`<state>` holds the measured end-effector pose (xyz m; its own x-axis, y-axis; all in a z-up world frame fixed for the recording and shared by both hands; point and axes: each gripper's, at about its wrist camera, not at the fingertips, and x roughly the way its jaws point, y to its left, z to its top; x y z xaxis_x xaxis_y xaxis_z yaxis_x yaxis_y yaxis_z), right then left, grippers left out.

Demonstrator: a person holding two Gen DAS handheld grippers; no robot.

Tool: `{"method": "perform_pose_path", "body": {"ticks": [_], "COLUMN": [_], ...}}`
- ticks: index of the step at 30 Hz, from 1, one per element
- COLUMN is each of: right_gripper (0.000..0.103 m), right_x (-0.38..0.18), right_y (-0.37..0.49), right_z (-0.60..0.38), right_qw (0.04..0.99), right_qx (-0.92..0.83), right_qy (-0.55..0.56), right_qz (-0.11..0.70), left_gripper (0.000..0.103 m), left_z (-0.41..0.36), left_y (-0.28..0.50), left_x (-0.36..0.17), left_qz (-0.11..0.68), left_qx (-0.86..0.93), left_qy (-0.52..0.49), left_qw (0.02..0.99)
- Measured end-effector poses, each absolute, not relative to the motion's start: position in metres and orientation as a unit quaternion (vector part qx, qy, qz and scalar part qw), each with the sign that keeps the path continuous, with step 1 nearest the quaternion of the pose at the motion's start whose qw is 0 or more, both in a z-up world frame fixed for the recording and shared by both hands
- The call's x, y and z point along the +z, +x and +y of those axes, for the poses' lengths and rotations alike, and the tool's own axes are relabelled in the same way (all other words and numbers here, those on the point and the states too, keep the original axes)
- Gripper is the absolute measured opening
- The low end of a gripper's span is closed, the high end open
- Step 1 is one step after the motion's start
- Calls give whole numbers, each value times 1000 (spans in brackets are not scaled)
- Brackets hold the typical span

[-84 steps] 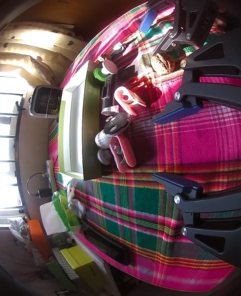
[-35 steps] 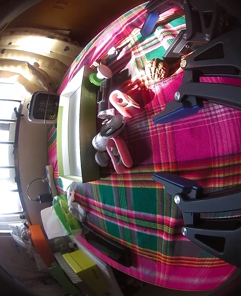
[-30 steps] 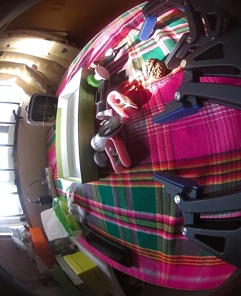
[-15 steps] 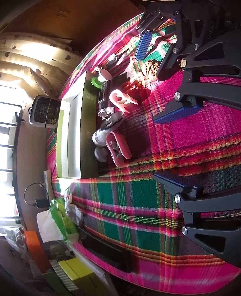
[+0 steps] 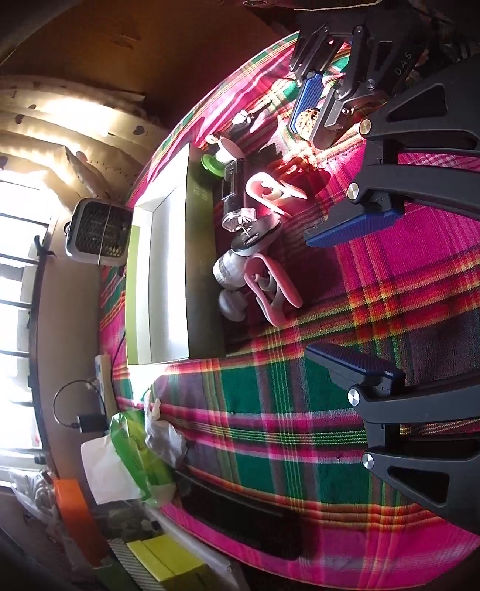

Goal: Organize objects
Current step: 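Reach the right gripper to the brown walnut and close on it, then grasp the pink-and-white plastic clip with the left gripper while the right holds the walnut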

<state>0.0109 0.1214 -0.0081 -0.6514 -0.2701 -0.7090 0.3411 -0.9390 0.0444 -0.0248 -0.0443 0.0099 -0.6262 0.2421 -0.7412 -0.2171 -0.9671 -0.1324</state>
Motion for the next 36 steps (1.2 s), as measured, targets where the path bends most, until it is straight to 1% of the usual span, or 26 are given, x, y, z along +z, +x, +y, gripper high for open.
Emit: {"method": "perform_pose_path", "body": {"ticks": [17,22,28,31,34,36], "right_gripper": [29,29,29,29,29,29], "right_x": [-8,-8,-8,-9,-9,-9], "right_y": [-6,-10,-14,-16,-16,-16], "right_z": [124,125,125,125,125,125], "right_qw": [157,155,153,152,153,153], "right_qx": [-907,-908,-908,-908,-908,-908], "right_qy": [387,387,387,387,387,387], "right_qz": [44,44,42,44,43,44], "left_gripper": [53,53,53,52,49,43], "left_z": [-32,-31,-27,-26,-29,-27], "left_y": [-62,-70,-63,-66,-71,-72], "left_x": [5,4,7,5,6,5], "left_qz": [44,49,40,41,33,47], "left_qx": [894,892,885,888,889,890], "left_qy": [-422,-424,-424,-420,-422,-422], "left_qw": [147,151,187,182,177,167]}}
